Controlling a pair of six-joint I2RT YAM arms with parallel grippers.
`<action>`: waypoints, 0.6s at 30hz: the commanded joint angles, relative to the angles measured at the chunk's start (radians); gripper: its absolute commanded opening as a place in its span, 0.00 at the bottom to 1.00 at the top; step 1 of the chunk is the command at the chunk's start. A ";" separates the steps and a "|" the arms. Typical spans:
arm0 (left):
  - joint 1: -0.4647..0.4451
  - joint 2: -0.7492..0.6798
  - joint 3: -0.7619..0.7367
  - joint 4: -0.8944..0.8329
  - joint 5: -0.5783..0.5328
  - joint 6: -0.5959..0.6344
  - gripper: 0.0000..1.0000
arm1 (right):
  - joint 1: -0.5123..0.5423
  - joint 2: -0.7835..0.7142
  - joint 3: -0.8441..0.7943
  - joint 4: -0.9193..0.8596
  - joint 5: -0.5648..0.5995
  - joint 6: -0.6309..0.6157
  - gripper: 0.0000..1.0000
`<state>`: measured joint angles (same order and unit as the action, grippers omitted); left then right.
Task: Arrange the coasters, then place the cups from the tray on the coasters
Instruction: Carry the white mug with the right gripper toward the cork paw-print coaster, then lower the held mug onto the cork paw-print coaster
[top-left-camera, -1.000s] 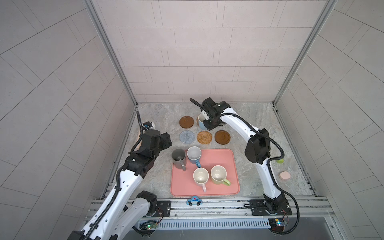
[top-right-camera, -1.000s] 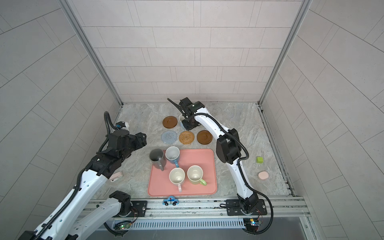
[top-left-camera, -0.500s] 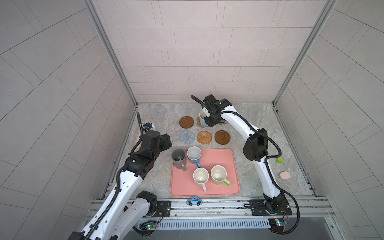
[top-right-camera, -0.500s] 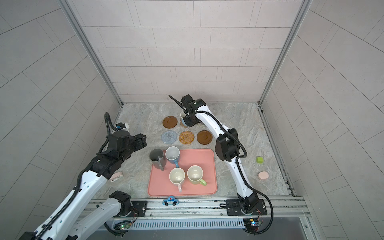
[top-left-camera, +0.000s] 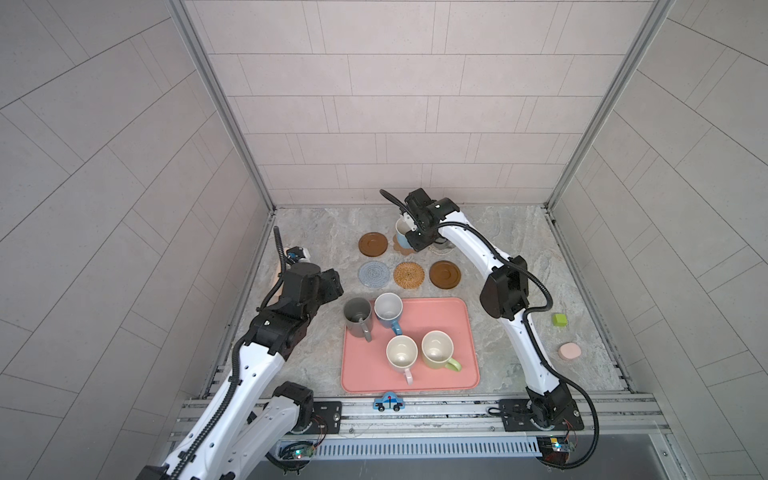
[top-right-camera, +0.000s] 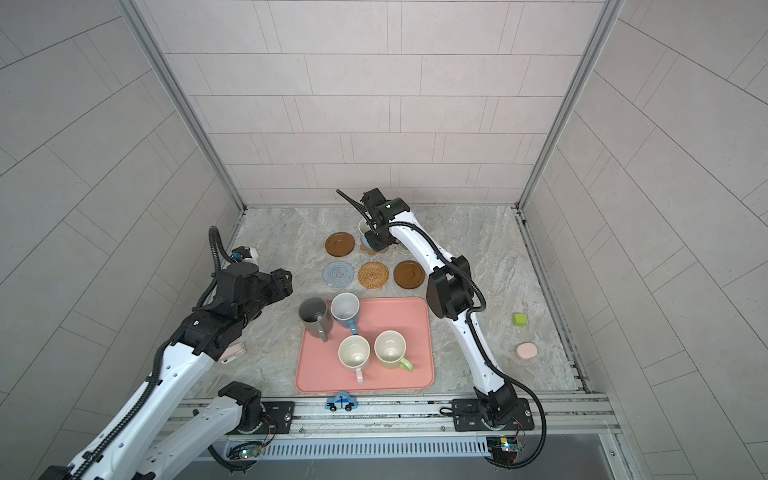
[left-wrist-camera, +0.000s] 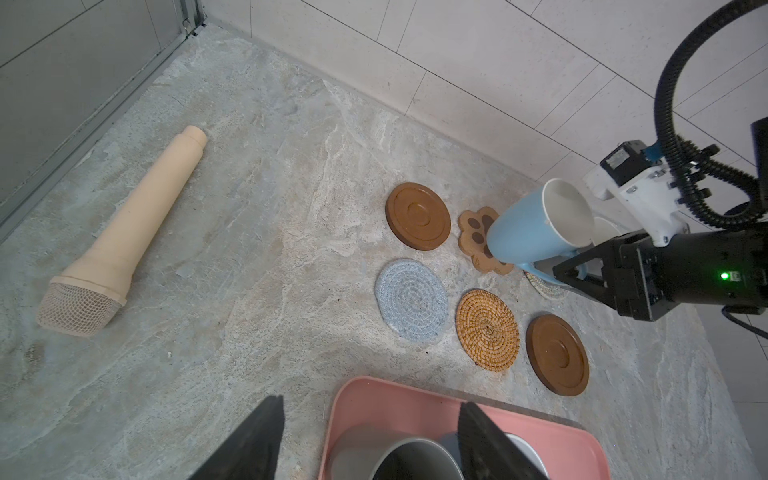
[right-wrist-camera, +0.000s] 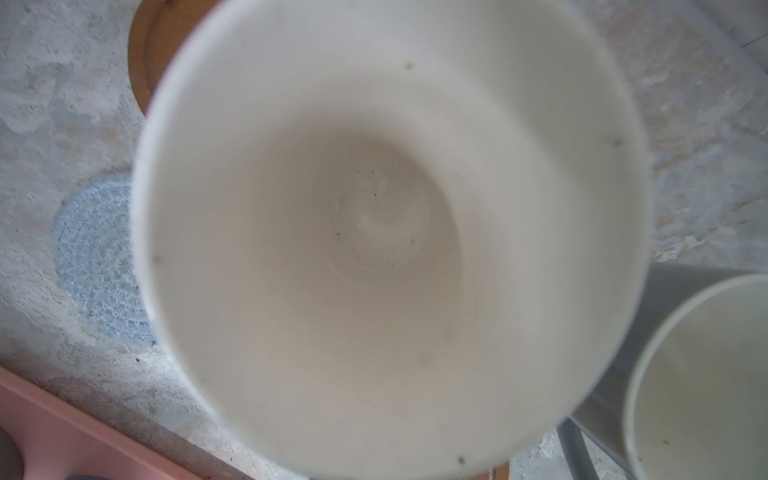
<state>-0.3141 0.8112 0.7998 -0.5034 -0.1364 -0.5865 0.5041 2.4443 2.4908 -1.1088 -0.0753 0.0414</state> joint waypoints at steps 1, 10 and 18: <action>0.006 -0.016 -0.007 -0.014 -0.023 0.006 0.73 | -0.010 0.012 0.049 0.040 -0.001 0.001 0.13; 0.007 -0.013 -0.008 -0.015 -0.027 0.011 0.73 | -0.022 0.041 0.073 0.066 -0.014 0.004 0.13; 0.007 -0.011 -0.009 -0.015 -0.028 0.013 0.73 | -0.029 0.059 0.079 0.055 -0.011 -0.007 0.13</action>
<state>-0.3141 0.8070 0.7998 -0.5102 -0.1406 -0.5831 0.4820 2.5126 2.5320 -1.0859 -0.0891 0.0444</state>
